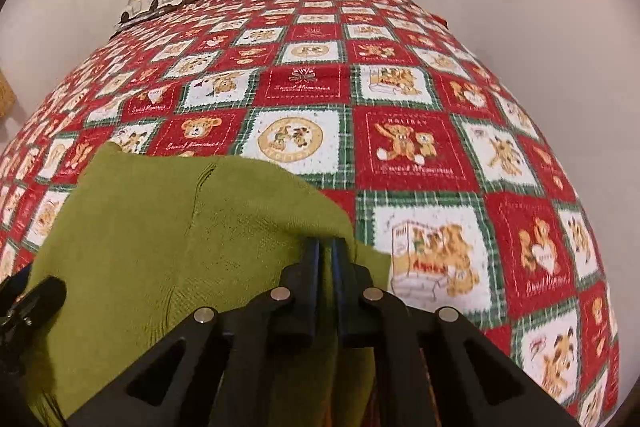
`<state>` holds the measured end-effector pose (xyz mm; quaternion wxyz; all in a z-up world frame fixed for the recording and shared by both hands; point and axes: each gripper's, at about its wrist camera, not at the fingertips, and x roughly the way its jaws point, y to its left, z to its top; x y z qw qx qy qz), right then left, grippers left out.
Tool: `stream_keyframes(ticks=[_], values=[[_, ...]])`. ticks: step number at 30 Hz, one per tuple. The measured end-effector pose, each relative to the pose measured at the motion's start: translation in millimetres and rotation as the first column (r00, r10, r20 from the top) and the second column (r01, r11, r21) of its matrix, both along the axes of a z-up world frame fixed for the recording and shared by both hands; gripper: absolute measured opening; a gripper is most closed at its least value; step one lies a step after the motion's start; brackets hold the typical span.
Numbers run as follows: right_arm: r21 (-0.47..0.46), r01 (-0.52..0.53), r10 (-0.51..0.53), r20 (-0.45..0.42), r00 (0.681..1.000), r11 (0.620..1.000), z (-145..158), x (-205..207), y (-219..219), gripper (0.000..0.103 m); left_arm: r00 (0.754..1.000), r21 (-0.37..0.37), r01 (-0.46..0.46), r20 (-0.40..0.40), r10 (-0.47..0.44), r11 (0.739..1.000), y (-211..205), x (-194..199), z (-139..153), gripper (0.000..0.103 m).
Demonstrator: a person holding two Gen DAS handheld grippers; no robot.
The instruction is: Fold small clothes
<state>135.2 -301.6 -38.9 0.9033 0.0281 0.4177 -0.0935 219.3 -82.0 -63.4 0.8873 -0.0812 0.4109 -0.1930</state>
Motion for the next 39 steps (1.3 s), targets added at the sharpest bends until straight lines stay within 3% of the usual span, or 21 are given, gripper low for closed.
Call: stream_keyframes(ticks=[4,8,12,14,15,16,20,23,27,29,30,33,34,35,39], values=[[-0.026,-0.011,0.012,0.019,1.000,1.000,5,-5,4,0.005,1.000,-0.089,0.012,-0.026,-0.014,0.996,11,4,-4,0.103],[0.214,0.029,-0.054,0.112,0.992,0.976,23,-61,-21,0.007,0.999,-0.163,0.028,-0.031,-0.033,0.986,21,1,-3,0.103],[0.282,0.077,-0.116,0.125,0.985,0.956,31,-112,-38,0.010,0.998,-0.269,0.027,-0.048,-0.042,0.963,37,-3,0,0.100],[0.329,0.063,-0.109,0.124,0.986,0.942,31,-125,-42,0.040,0.998,-0.326,0.047,-0.030,-0.060,0.944,43,-7,5,0.098],[0.365,0.047,-0.101,0.130,0.986,0.930,30,-127,-42,0.070,0.997,-0.340,0.061,-0.026,-0.074,0.939,42,-7,7,0.098],[0.395,0.031,-0.093,0.141,0.986,0.918,29,-128,-42,0.083,0.996,-0.350,0.074,-0.029,-0.090,0.934,40,-7,7,0.098],[0.448,0.004,-0.054,0.100,0.994,0.894,9,-104,-38,0.082,0.982,-0.343,0.093,-0.124,-0.143,0.935,25,9,-6,0.097],[0.478,-0.033,0.013,0.046,0.999,0.878,-12,-82,-34,0.082,0.977,-0.315,0.121,-0.128,-0.168,0.941,16,17,-4,0.097],[0.455,-0.093,0.069,0.069,0.995,0.885,-16,-65,-31,0.082,0.973,-0.236,0.182,-0.099,-0.210,0.955,-5,19,-5,0.098],[0.448,-0.114,0.094,0.067,0.993,0.887,-17,-56,-29,0.082,0.971,-0.251,0.194,-0.087,-0.222,0.948,-9,21,-5,0.091],[0.431,-0.125,0.109,0.064,0.992,0.894,-18,-52,-27,0.081,0.969,-0.277,0.194,-0.094,-0.228,0.941,-6,23,-7,0.074],[0.354,-0.139,0.127,0.057,0.990,0.925,-17,-45,-16,0.068,0.968,-0.321,0.179,-0.109,-0.224,0.930,-1,28,-11,0.059],[0.346,-0.161,0.146,0.068,0.987,0.924,-15,-44,-9,0.049,0.969,-0.315,0.189,-0.095,-0.230,0.930,-3,26,-10,0.054],[0.357,-0.175,0.160,0.073,0.985,0.917,-14,-44,-9,0.046,0.970,-0.302,0.196,-0.082,-0.230,0.933,-5,24,-8,0.052],[0.278,-0.147,0.130,0.079,0.988,0.949,-3,-53,2,0.032,0.976,-0.208,0.214,0.010,-0.217,0.954,-12,6,5,0.045]])
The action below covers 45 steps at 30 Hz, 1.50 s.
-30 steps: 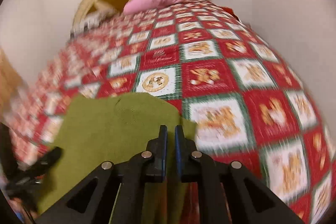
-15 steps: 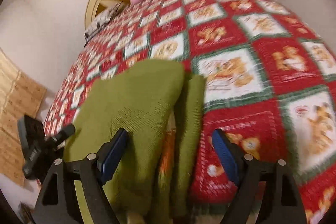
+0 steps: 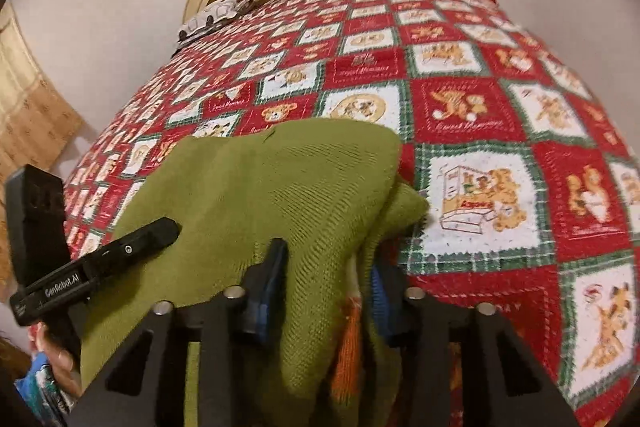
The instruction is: Fold small clothes
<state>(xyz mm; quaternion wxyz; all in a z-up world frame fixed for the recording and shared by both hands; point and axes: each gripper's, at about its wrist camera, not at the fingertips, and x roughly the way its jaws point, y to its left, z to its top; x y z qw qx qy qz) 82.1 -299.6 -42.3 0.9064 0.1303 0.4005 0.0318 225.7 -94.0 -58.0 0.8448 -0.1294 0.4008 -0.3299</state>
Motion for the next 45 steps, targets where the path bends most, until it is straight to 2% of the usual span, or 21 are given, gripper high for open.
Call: stream_keyframes(ticks=[5,8,12,15,21,28,33,39,45], values=[[-0.112,0.055,-0.045,0.089,0.995,0.992,33,-33,26,0.027,0.989,0.080,-0.015,0.145,0.003,0.997,-1,-32,25,0.042],[-0.115,0.094,-0.074,0.164,0.984,0.989,57,-62,38,0.026,0.974,0.088,-0.028,0.228,0.007,0.996,4,-58,47,0.041],[-0.093,0.151,-0.124,0.253,0.960,0.984,88,-104,54,0.024,0.962,0.097,-0.021,0.274,-0.007,0.995,12,-87,78,0.039],[-0.126,0.186,-0.141,0.305,0.942,0.974,108,-137,71,0.022,0.949,0.109,-0.013,0.315,-0.023,0.994,15,-112,103,0.039],[-0.163,0.233,-0.155,0.391,0.907,0.959,137,-200,99,0.020,0.937,0.125,-0.003,0.348,-0.041,0.992,22,-147,132,0.037],[-0.152,0.275,-0.181,0.450,0.874,0.949,154,-257,126,0.018,0.935,0.122,0.024,0.348,-0.065,0.992,40,-188,149,0.035],[-0.127,0.311,-0.216,0.479,0.851,0.942,159,-299,137,0.017,0.925,0.128,0.063,0.365,-0.106,0.990,45,-214,151,0.035],[-0.118,0.358,-0.261,0.485,0.835,0.926,150,-339,146,0.017,0.915,0.143,0.115,0.371,-0.161,0.983,40,-241,146,0.034],[-0.140,0.432,-0.320,0.480,0.817,0.891,131,-371,151,0.017,0.906,0.171,0.176,0.357,-0.227,0.970,23,-262,134,0.034]])
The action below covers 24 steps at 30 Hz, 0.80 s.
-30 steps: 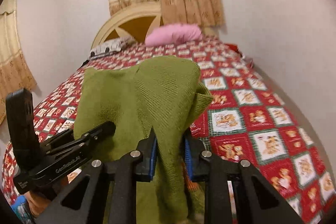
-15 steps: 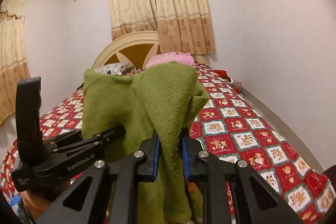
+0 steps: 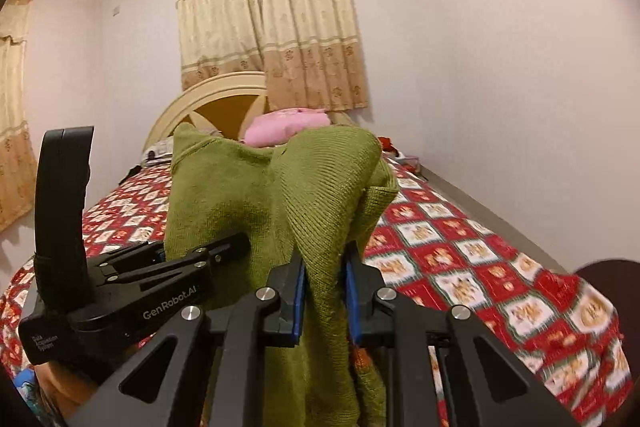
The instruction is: Fold small clothes
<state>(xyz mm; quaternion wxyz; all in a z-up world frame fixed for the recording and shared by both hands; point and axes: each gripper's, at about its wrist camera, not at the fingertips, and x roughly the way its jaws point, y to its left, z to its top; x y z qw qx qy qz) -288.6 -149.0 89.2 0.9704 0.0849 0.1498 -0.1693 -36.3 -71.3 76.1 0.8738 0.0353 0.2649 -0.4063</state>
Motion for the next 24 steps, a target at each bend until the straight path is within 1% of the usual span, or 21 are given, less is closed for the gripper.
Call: stream_keyframes(ticks=[6,9,13,19,24], values=[[0.033,0.067,-0.067,0.000,0.998,0.997,-10,-14,-22,0.016,0.998,0.022,0.055,-0.013,-0.054,0.998,-33,-10,-6,0.033],[0.042,0.107,-0.107,-0.002,0.994,0.993,-15,-19,-42,0.016,0.997,0.039,0.080,-0.004,-0.080,0.996,-57,-15,-9,0.033],[0.059,0.159,-0.158,-0.025,0.987,0.985,-26,-18,-73,0.016,0.995,0.081,0.102,0.014,-0.104,0.991,-92,-19,-17,0.033],[0.059,0.212,-0.206,-0.087,0.975,0.976,-44,-5,-113,0.014,0.996,0.130,0.090,0.010,-0.092,0.987,-135,-8,-35,0.031],[0.057,0.240,-0.228,-0.165,0.960,0.969,-68,19,-148,0.012,0.998,0.191,0.052,-0.031,-0.046,0.980,-163,10,-56,0.031]])
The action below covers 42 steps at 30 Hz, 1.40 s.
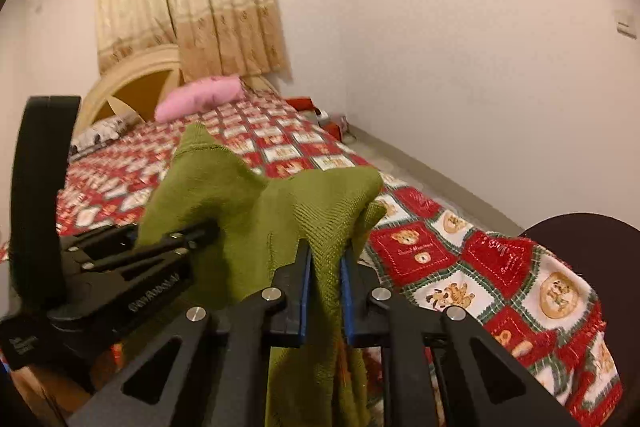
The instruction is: Fold small clothes
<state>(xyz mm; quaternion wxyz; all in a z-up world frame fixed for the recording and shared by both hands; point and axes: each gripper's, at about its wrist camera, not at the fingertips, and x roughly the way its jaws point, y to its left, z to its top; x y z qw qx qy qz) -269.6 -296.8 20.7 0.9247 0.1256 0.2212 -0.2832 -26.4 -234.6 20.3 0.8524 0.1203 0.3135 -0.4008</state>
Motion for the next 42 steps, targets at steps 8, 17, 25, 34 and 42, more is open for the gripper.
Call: stream_keyframes(ticks=[8,17,25,34,42], values=[[0.142,0.004,0.012,-0.114,0.993,0.990,-44,17,-50,0.016,0.988,0.092,-0.085,-0.123,0.096,0.992,-9,32,-35,0.045],[0.496,-0.046,0.042,0.020,0.999,0.867,-53,-10,-112,0.063,0.938,0.150,-0.142,-0.296,0.181,0.978,-6,67,-57,0.083],[0.702,-0.153,0.196,0.020,0.980,0.695,-81,47,-143,0.064,0.935,0.106,-0.111,-0.326,0.140,0.988,-6,69,-42,0.081],[0.348,-0.331,0.334,0.054,0.941,0.877,-21,61,-101,0.023,0.974,0.067,-0.155,-0.156,0.164,0.986,-6,49,-33,0.070],[0.368,-0.188,0.247,-0.122,0.961,0.911,-71,97,-134,0.014,0.979,0.254,-0.167,-0.068,0.190,0.953,-42,53,-59,0.077]])
